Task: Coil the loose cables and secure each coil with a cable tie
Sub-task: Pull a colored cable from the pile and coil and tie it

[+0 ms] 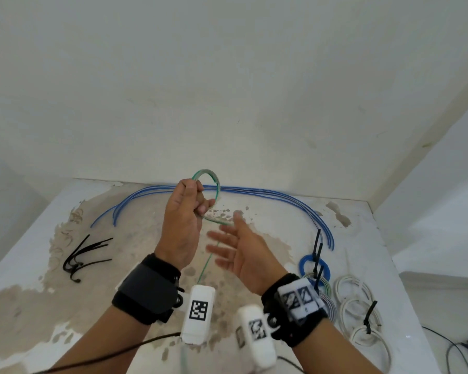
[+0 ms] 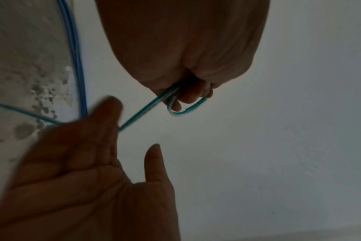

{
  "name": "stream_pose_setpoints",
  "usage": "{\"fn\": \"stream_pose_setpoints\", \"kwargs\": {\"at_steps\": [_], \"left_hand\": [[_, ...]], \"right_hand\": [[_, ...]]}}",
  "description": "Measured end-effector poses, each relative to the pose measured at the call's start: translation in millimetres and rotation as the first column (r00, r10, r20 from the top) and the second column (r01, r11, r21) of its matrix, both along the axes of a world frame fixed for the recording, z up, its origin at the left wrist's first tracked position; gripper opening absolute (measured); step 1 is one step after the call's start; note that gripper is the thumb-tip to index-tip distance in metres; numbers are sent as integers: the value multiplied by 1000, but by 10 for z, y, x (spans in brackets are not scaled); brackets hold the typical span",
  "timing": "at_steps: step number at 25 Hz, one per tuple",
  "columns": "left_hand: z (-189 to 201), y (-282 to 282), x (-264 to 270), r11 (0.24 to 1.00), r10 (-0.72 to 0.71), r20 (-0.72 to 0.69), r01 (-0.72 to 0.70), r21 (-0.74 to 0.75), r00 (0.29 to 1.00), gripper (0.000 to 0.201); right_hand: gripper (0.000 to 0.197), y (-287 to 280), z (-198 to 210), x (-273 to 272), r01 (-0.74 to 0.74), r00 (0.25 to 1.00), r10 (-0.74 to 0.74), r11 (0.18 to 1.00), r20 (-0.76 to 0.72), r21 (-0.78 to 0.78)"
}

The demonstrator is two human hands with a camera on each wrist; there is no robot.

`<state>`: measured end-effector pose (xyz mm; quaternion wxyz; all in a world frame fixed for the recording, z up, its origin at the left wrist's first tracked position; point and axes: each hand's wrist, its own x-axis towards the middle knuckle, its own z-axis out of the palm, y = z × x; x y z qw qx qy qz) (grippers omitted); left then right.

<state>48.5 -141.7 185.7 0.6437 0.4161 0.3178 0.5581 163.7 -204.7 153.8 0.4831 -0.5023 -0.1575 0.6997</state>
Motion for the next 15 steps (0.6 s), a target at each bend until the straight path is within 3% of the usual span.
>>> {"fn": "stream_pose_setpoints", "kwargs": {"at_steps": [2, 4, 7, 11, 15], "left_hand": [[-56, -38, -44, 998, -9, 20, 11, -68, 1000, 26], [-86, -50, -98, 987, -8, 72, 19, -157, 997, 27], [-92, -23, -244, 963, 7, 165, 37, -267, 986, 28], [-132, -6, -406, 937, -27, 152, 78, -339, 988, 30], [-172, -32, -486, 925, -139, -67, 105, -365, 988, 29]], "right_hand": [[42, 128, 5, 13, 237, 934, -245, 970, -262, -61], [25, 202, 0, 16, 294, 912, -297, 954, -284, -53], [19, 243, -3, 6, 325, 908, -325, 945, -265, -44], [16, 232, 27, -19, 217, 975, -215, 976, -62, 18], [26, 238, 97, 9, -13, 952, -31, 990, 303, 142]]}}
